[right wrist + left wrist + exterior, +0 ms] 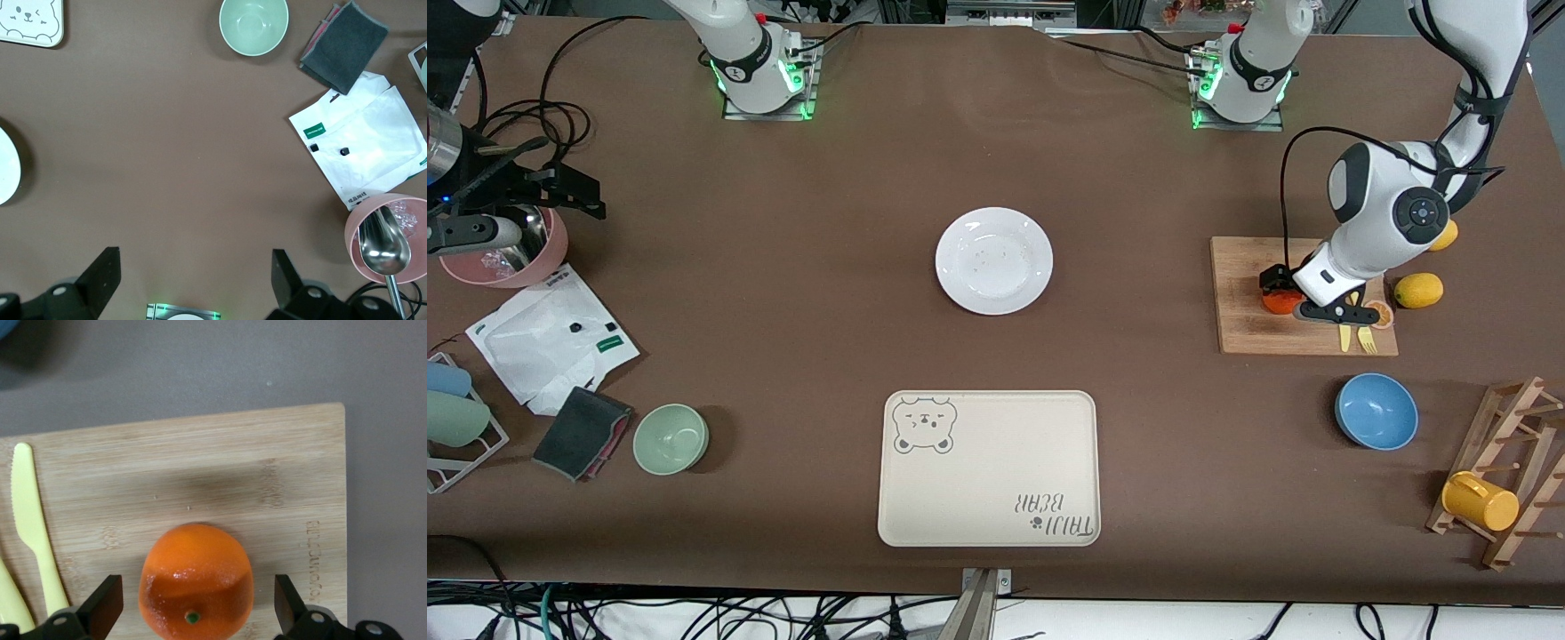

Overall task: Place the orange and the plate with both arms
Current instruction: 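Close the left gripper on the orange and lift it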

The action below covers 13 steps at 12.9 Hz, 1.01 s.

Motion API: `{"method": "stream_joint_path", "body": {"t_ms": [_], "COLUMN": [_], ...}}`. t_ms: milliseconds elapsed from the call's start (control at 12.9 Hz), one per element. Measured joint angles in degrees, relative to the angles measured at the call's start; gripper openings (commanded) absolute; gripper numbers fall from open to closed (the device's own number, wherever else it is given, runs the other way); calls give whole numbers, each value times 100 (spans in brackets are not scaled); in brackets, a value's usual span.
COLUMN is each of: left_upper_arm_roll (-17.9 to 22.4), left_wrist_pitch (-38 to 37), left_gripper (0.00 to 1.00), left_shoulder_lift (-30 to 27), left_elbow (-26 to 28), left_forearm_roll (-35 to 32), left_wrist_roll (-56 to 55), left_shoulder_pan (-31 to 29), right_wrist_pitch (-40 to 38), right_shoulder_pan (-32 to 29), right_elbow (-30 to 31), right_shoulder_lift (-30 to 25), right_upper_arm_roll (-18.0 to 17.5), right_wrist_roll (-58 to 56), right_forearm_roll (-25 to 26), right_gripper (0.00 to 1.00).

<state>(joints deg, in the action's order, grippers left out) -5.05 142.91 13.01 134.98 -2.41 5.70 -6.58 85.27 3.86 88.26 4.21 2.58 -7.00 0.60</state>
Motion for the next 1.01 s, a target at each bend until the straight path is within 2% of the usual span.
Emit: {"method": "stream_joint_path", "body": {"t_ms": [466,544,700,777,1011], "left_upper_arm_roll": [0,0,0,0,0], "left_wrist_pitch": [306,311,315,315,317], "left_gripper": [99,82,28,17,17], "left_shoulder_lift": [282,309,326,323,314], "left_elbow": [54,65,73,73,73], "left_forearm_roll": [0,0,0,0,0], "left_wrist_roll": [372,379,396,405,417], "left_shoulder_pan": [-23,-23,-23,-23,-23], "right_wrist_pitch": [0,0,0,0,0], "right_shoulder_pan": [0,0,0,0,0], "right_elbow": [1,1,3,3,3], "right_shoulder_lift": [2,3,8,12,26], "right_upper_arm_roll": [0,0,0,0,0], "right_wrist_roll": [0,0,0,0,0], "right_forearm_roll": [0,0,0,0,0], "right_gripper": [100,100,100,100,100]}}
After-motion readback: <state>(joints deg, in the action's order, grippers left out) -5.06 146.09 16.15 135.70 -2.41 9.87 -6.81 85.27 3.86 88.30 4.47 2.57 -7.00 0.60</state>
